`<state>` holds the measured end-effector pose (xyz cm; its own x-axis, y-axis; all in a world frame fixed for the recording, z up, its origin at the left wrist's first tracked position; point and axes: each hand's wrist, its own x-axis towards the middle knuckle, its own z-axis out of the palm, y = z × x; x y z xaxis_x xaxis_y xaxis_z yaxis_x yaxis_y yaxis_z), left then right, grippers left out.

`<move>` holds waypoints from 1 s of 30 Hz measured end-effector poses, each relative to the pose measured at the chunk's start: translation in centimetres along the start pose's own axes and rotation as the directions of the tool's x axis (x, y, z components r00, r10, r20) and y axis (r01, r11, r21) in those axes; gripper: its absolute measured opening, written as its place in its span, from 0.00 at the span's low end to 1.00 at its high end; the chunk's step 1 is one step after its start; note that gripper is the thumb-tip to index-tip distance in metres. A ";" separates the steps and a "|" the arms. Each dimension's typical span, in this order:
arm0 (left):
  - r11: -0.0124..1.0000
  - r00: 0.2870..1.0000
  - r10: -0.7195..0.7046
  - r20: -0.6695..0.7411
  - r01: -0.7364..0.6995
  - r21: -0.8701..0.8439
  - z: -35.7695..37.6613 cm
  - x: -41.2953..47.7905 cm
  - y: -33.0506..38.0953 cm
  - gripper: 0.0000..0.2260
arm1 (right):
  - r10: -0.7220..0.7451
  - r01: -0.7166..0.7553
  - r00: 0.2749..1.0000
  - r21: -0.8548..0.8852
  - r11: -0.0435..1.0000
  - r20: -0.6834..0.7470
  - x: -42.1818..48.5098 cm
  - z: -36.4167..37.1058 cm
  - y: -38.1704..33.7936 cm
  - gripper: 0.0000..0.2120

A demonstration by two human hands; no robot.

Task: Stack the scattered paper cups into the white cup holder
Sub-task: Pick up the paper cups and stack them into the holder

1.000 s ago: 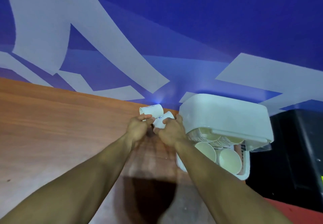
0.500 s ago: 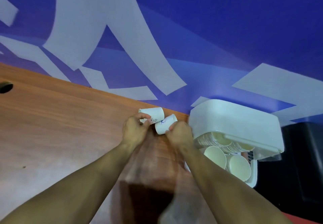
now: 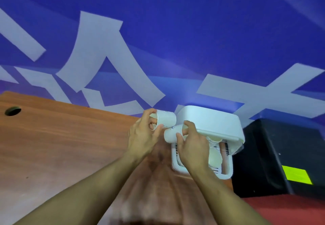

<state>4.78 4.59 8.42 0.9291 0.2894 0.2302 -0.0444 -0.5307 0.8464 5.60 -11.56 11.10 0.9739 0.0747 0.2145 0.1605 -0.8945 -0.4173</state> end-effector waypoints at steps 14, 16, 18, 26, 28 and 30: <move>0.843 0.889 0.450 0.084 -0.454 0.289 4.4 -5.3 8.0 0.06 | 0.038 -0.067 0.964 -0.101 0.993 -0.264 -5.8 -8.6 10.1 0.07; 0.799 0.859 0.497 0.118 -0.507 0.325 5.2 -5.7 8.3 0.07 | 0.048 -0.077 0.972 -0.118 0.990 -0.231 -6.3 -8.6 11.4 0.06; 0.783 0.853 0.503 0.141 -0.519 0.342 5.7 -6.1 8.4 0.07 | 0.035 -0.063 0.981 -0.146 0.987 -0.189 -6.5 -8.1 12.7 0.07; 0.774 0.868 0.455 0.199 -0.496 0.394 6.5 -6.7 8.3 0.09 | -0.084 0.078 0.996 -0.227 0.971 -0.017 -6.1 -5.8 14.2 0.06; 0.775 0.875 0.438 0.208 -0.484 0.406 6.6 -6.5 8.1 0.08 | -0.094 0.101 0.995 -0.202 0.974 0.045 -5.6 -5.2 14.3 0.05; 0.773 0.880 0.424 0.213 -0.475 0.421 6.6 -6.4 7.9 0.07 | -0.081 0.098 0.992 -0.185 0.978 0.097 -5.3 -4.7 14.5 0.05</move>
<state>0.92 -6.69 10.51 0.8772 -0.1403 0.4591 -0.3205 -0.8832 0.3425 2.05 -27.00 8.07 0.9685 0.1894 0.1614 0.2228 -0.9490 -0.2232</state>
